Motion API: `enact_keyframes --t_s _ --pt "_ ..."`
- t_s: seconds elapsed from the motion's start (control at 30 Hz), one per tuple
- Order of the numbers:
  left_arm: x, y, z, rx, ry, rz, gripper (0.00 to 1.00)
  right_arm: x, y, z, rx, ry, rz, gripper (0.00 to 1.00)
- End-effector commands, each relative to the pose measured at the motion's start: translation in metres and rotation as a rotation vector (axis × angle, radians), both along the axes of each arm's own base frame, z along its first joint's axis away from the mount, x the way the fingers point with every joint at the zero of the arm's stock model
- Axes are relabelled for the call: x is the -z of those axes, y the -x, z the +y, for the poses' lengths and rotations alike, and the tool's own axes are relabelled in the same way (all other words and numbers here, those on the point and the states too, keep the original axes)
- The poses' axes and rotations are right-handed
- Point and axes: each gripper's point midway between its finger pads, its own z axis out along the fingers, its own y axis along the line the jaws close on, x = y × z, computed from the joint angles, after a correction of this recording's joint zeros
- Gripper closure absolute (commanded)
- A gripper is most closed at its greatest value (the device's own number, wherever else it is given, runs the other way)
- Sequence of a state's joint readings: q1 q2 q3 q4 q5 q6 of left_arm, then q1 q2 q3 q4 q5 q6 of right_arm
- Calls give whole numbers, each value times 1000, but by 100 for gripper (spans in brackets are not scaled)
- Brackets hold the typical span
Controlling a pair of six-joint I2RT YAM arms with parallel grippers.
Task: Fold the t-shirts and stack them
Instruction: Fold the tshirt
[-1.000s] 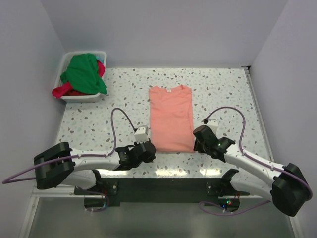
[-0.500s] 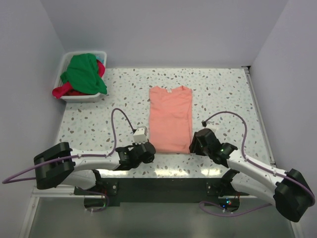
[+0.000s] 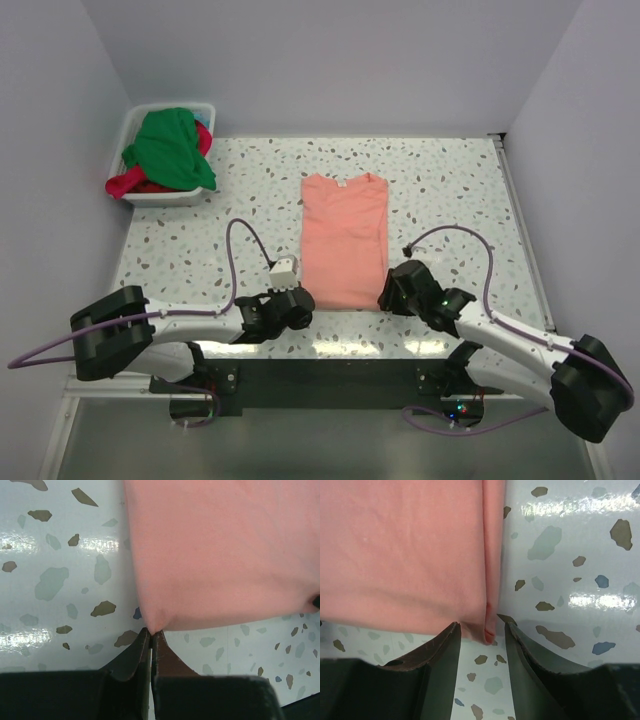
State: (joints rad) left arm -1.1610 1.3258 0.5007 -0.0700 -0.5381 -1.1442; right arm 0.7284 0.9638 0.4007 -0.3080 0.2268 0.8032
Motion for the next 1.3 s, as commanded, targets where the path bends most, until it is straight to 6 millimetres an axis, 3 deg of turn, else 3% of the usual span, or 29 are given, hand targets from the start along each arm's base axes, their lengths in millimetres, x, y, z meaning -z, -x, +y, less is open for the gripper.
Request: enact_keyframes --t_s 0.0,0.13,0.23,0.37,0.73,0.9,0.97,1.1,1.27 --pt "-4 -4 -5 -18 24 -16 100 11 3 9 -35 -22 17 57" --pt "-2 -3 -5 -18 21 -12 100 20 5 12 -48 -18 37 62" --pt "-3 -3 -5 -19 23 -14 100 24 6 12 -58 -12 45 71" --pt "-1 -2 -3 -19 16 -11 100 25 7 15 -64 -20 47 100" --pt "-10 7 9 -33 -9 -35 100 6 22 17 -109 -42 32 100" --pt "-9 31 13 -30 -60 -50 100 1 37 16 -134 -35 24 100" --pt "-18 34 10 -63 -47 -75 100 -9 39 19 -146 -46 -2 100" --pt "-36 34 26 -163 -112 -121 100 -31 34 12 -120 -16 -66 100" --pt "-57 24 40 -282 -122 -180 100 -65 17 4 -79 25 -166 100"
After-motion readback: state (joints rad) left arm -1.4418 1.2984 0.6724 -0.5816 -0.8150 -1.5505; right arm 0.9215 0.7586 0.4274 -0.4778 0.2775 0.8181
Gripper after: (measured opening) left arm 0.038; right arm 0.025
